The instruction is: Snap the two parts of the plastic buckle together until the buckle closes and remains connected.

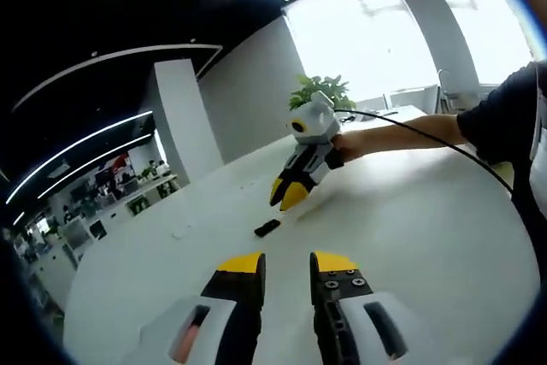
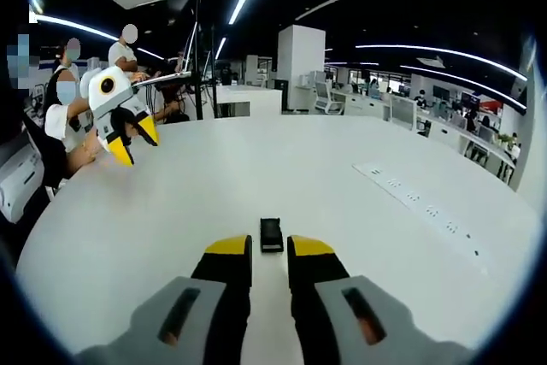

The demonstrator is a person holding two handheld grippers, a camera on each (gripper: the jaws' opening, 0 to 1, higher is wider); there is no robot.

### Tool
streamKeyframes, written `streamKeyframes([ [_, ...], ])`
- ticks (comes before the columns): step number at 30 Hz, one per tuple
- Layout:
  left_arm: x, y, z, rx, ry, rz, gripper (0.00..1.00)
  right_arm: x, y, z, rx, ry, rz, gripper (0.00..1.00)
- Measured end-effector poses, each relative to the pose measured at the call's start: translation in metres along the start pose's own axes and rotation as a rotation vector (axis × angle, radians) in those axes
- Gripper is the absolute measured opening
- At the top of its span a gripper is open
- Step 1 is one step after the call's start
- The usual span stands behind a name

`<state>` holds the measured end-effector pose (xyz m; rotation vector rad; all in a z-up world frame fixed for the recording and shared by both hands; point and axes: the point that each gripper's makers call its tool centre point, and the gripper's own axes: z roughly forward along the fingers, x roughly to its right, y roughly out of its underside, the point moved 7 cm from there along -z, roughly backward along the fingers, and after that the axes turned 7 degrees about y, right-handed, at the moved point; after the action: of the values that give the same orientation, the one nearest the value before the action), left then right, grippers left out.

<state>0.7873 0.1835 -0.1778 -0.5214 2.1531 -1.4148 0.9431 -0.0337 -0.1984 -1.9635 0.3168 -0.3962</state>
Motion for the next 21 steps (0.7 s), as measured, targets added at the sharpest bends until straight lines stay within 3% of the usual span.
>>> streamKeyframes([
  [11, -0.009, 0.004, 0.000, -0.027, -0.084, -0.018, 0.19, -0.022, 0.005, -0.026, 0.023, 0.076, 0.012, 0.18],
  [21, -0.006, 0.004, 0.002, -0.039, -0.102, -0.039, 0.19, -0.032, 0.005, -0.050, 0.052, 0.160, 0.036, 0.19],
])
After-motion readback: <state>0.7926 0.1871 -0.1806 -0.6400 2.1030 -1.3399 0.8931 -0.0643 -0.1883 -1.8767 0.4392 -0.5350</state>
